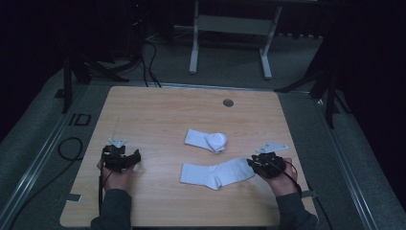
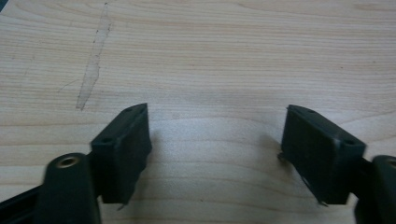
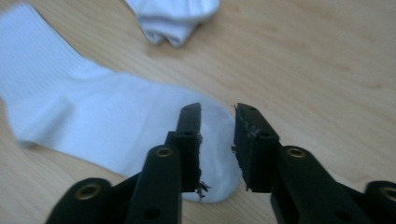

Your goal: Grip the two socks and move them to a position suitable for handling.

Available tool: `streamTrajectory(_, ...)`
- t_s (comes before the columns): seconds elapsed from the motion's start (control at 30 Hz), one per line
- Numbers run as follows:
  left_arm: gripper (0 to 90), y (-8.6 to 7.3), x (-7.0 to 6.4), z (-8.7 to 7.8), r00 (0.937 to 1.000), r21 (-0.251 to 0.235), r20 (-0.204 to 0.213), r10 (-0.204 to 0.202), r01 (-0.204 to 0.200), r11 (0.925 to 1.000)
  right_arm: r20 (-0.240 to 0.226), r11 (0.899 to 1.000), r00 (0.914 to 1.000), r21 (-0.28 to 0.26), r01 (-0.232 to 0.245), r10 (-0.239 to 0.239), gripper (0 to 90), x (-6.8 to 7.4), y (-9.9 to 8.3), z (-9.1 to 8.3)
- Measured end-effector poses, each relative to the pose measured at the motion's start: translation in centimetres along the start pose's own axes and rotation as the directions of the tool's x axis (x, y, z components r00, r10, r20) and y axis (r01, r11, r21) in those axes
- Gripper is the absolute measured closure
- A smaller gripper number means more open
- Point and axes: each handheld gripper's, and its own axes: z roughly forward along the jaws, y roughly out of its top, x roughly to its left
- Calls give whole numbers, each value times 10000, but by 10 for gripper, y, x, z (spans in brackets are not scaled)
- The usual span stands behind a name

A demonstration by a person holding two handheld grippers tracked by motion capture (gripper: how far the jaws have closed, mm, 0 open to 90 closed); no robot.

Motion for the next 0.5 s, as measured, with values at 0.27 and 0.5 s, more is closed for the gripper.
streamTrajectory(0.27,630,0,-6,-8,9980,127,466,426,-433,9990,66,9991,10000,423,-13,10,778,-1,-14,13)
streamTrajectory(0.5,895,1,-23,-23,9776,-290,1764,1149,-1115,9933,49,9992,10000,401,-83,81,784,-3,-16,13)
